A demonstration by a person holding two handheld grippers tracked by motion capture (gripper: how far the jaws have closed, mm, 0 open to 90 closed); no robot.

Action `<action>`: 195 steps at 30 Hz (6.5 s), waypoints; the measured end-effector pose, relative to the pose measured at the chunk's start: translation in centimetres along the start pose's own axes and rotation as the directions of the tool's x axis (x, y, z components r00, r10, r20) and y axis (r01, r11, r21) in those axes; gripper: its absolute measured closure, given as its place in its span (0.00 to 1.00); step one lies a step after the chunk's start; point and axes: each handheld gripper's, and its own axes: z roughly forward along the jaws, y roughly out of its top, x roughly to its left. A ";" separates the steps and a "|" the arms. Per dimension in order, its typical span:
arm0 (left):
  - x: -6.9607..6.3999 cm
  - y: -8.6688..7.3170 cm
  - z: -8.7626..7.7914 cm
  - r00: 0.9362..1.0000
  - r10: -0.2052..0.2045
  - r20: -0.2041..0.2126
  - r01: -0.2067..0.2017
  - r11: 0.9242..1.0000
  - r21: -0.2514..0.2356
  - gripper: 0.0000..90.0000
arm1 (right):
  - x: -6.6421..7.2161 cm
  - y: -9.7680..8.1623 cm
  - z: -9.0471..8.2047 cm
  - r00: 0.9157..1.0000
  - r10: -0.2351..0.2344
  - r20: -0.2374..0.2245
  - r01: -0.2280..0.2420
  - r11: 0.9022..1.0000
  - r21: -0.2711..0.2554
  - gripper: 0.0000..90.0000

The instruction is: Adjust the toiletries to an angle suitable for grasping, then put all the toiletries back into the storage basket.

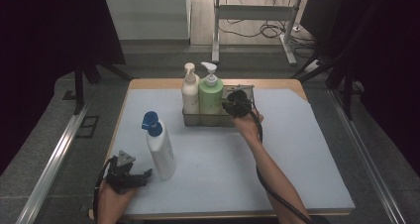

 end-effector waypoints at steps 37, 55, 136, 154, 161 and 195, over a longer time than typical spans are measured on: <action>0.0 0.0 0.0 1.000 0.001 -0.001 -0.001 1.000 -0.001 0.14 | 0.3 -0.8 -4.3 0.995 -0.077 -0.057 0.075 0.997 -0.032 0.60; 0.0 0.0 0.0 1.000 -0.001 0.001 0.001 1.000 0.002 0.14 | 0.4 -2.3 -8.7 0.982 -0.131 -0.139 0.123 0.990 -0.067 0.32; 0.1 0.3 -1.4 0.998 0.009 0.064 -0.007 1.000 -0.031 0.71 | -2.6 -18.5 -12.3 0.988 -0.128 -0.089 0.137 0.985 0.108 0.00; -1.7 1.5 -0.2 0.984 0.057 0.168 -0.053 0.998 -0.029 1.00 | -2.6 -18.5 -12.3 0.988 -0.131 -0.087 0.140 0.984 0.106 0.00; -2.0 1.7 -0.1 0.983 0.060 0.171 -0.057 0.998 -0.024 1.00 | -2.6 -18.5 -12.3 0.988 -0.129 -0.085 0.138 0.985 0.108 0.00; -4.9 2.2 0.8 0.957 0.117 0.264 -0.123 0.992 0.008 1.00 | -2.5 -18.5 -12.2 0.988 -0.132 -0.082 0.141 0.984 0.113 0.00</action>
